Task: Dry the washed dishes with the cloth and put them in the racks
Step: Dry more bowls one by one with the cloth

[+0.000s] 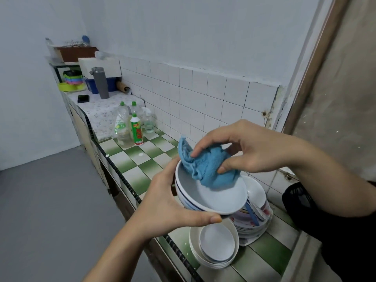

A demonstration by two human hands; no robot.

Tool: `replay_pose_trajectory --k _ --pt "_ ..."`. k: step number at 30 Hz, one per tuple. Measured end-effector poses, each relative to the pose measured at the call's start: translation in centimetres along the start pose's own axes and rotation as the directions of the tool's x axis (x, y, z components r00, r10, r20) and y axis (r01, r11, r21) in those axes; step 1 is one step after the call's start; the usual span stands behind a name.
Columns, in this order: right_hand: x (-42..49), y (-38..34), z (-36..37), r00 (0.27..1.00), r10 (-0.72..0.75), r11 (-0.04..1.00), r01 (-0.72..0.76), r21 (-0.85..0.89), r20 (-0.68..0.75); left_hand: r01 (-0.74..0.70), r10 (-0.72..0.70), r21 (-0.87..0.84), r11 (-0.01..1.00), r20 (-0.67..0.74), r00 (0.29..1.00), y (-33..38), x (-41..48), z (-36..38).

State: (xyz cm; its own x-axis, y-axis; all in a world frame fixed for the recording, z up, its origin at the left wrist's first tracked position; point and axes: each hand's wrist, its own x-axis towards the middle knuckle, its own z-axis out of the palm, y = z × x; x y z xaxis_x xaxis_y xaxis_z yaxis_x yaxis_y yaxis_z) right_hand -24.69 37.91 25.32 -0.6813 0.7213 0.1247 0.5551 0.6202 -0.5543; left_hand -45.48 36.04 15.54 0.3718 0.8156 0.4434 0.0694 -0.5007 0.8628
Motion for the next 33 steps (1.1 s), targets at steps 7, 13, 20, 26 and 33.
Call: replay_pose_trajectory --k 7,13,20,26,33 --pt "0.8 -0.3 3.0 0.997 -0.04 0.949 0.057 -0.309 0.06 -0.029 0.036 0.077 0.997 -0.096 0.995 -0.2 0.4 -0.6" --pt "0.5 -1.1 1.9 0.949 0.12 0.988 -0.083 -0.134 0.293 0.018 -0.012 0.087 0.996 -0.072 0.997 -0.8 -0.3 0.2" --pt "0.8 -0.1 2.9 0.961 0.262 0.904 -0.277 -0.326 -0.089 -0.054 0.077 0.183 0.982 -0.12 0.99 -0.8 -0.4 1.7" --pt "1.2 0.2 6.1 0.943 0.246 0.922 -0.158 0.353 -0.223 -0.124 0.16 0.17 0.978 -0.215 0.963 -0.5 0.1 1.6" --pt "-0.1 1.1 5.1 0.892 0.34 0.816 -0.123 0.565 -0.298 -0.103 0.142 0.173 0.98 -0.233 0.962 -1.1 0.2 1.9"
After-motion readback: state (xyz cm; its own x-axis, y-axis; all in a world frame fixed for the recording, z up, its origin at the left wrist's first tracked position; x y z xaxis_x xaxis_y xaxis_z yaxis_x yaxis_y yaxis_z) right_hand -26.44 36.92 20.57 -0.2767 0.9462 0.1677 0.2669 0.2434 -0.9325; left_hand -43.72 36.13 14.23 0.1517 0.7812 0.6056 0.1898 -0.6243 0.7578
